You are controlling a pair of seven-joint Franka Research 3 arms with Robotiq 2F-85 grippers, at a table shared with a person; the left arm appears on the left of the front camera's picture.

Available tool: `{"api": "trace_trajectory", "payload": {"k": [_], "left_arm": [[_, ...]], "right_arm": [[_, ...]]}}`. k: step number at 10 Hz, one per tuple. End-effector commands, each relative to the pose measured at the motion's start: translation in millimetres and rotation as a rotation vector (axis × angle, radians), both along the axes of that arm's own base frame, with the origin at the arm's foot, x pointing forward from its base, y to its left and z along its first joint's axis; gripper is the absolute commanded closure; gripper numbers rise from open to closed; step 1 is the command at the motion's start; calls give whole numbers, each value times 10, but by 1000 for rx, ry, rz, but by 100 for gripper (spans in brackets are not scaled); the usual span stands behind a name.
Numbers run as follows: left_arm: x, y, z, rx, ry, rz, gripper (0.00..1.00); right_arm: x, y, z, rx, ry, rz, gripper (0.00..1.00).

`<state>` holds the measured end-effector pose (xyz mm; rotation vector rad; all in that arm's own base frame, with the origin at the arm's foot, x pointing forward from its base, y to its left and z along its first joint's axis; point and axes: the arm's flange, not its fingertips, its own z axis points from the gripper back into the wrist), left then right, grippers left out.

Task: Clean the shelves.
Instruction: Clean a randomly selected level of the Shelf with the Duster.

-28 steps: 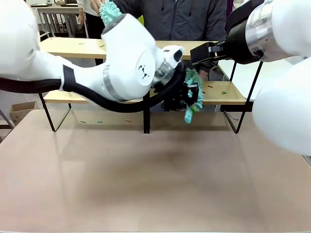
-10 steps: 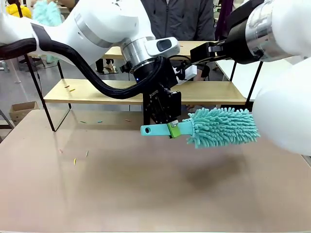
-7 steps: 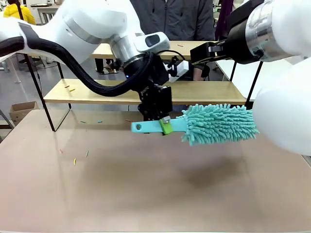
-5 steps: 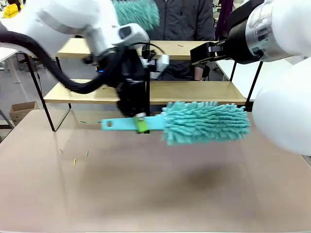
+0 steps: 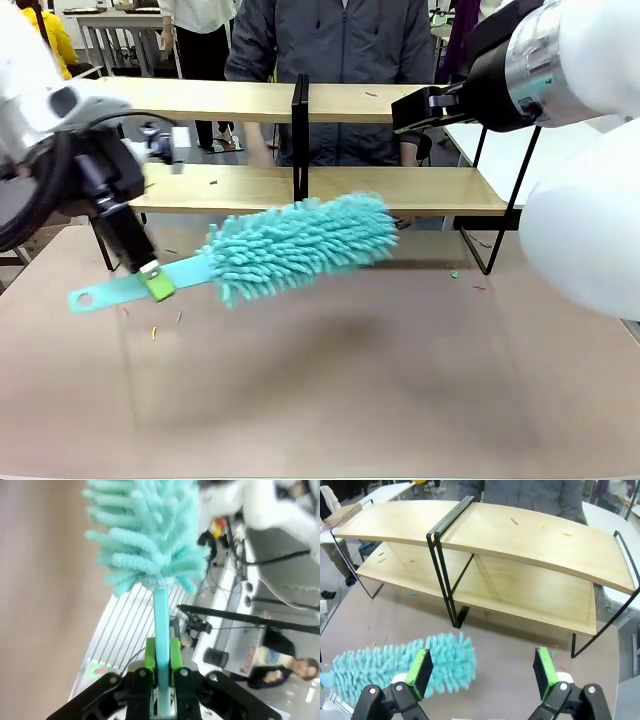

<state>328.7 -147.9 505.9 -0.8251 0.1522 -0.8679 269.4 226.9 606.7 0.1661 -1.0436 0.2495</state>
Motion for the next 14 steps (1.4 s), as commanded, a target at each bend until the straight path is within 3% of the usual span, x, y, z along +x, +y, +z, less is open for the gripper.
{"api": "trace_trajectory", "payload": {"k": [1,2,3,4,5,7,8,10,11,14], "left_arm": [[104,-416,96,39,30,-127,100],[104,-416,96,39,30,-127,100],[-2,-155,8,9,6,-40,87],[24,12,88,-46,50,-144,87],[34,355,176,-68,40,-81,87],[-157,1334,430,-207,-35,126,87],[-351,1818,585,-331,-118,244,87],[-828,2721,839,-750,-353,470,87],[-990,3100,837,-943,-475,644,87],[-1015,3701,579,-1281,-504,987,87]], "right_arm": [[4,-1,7,1,-2,-1,0],[4,-1,7,1,-2,-1,0],[4,-1,7,1,-2,-1,0],[4,-1,7,1,-2,-1,0],[4,-1,7,1,-2,-1,0],[4,-1,7,1,-2,-1,0],[4,-1,7,1,-2,-1,0],[4,-1,7,1,-2,-1,0],[4,-1,7,1,-2,-1,0],[4,-1,7,1,-2,-1,0]]}}
